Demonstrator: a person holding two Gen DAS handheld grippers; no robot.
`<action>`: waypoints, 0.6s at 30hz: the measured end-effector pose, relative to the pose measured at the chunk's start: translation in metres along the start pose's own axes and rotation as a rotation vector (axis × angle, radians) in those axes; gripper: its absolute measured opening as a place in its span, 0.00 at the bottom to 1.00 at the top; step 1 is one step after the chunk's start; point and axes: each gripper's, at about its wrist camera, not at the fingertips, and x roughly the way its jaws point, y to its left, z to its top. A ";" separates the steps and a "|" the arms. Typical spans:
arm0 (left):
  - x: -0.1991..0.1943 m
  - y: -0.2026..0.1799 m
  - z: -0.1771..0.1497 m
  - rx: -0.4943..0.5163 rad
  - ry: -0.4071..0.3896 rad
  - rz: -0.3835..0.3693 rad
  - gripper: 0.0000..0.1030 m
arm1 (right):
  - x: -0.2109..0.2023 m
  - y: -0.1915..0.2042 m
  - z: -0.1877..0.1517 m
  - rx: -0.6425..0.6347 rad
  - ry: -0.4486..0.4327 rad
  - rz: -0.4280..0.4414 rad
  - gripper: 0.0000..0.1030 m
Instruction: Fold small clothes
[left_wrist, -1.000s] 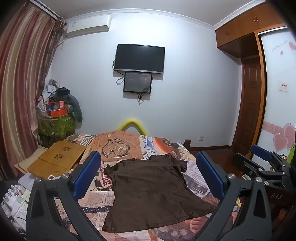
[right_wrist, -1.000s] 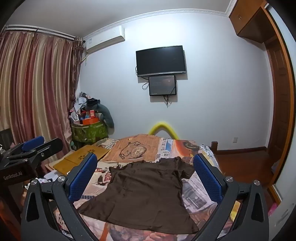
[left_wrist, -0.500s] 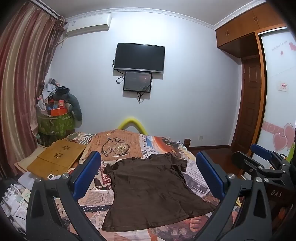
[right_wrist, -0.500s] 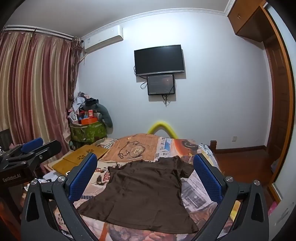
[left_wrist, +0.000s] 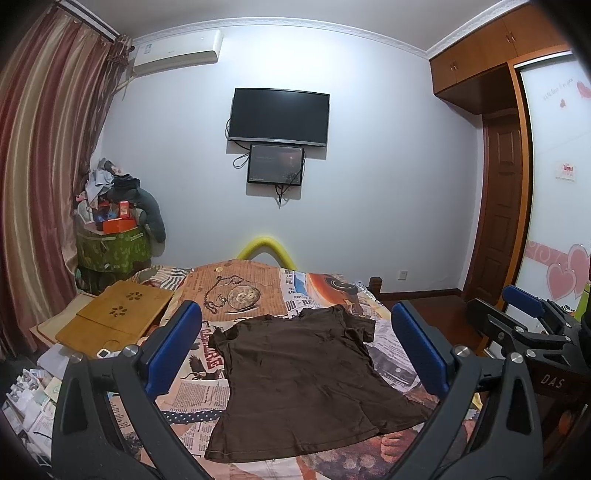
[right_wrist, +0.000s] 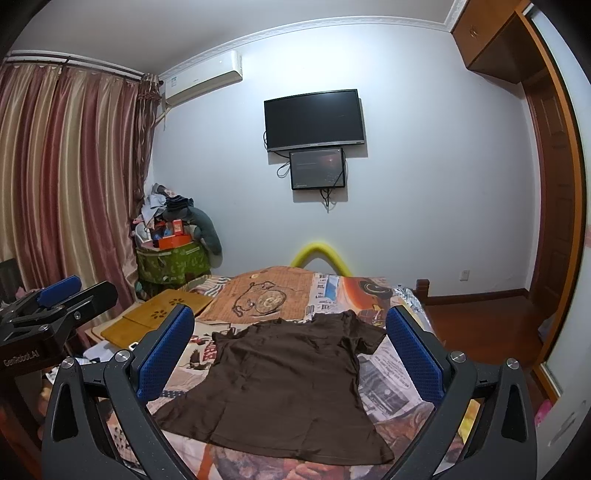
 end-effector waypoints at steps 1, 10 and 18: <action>0.000 0.000 -0.001 0.002 0.000 0.002 1.00 | 0.000 0.000 0.000 0.000 0.001 0.001 1.00; 0.001 -0.001 -0.002 0.001 0.004 -0.006 1.00 | 0.000 0.001 -0.001 -0.001 0.001 0.004 1.00; 0.003 0.002 -0.004 -0.005 0.009 -0.006 1.00 | -0.001 0.002 -0.002 -0.002 0.002 0.005 1.00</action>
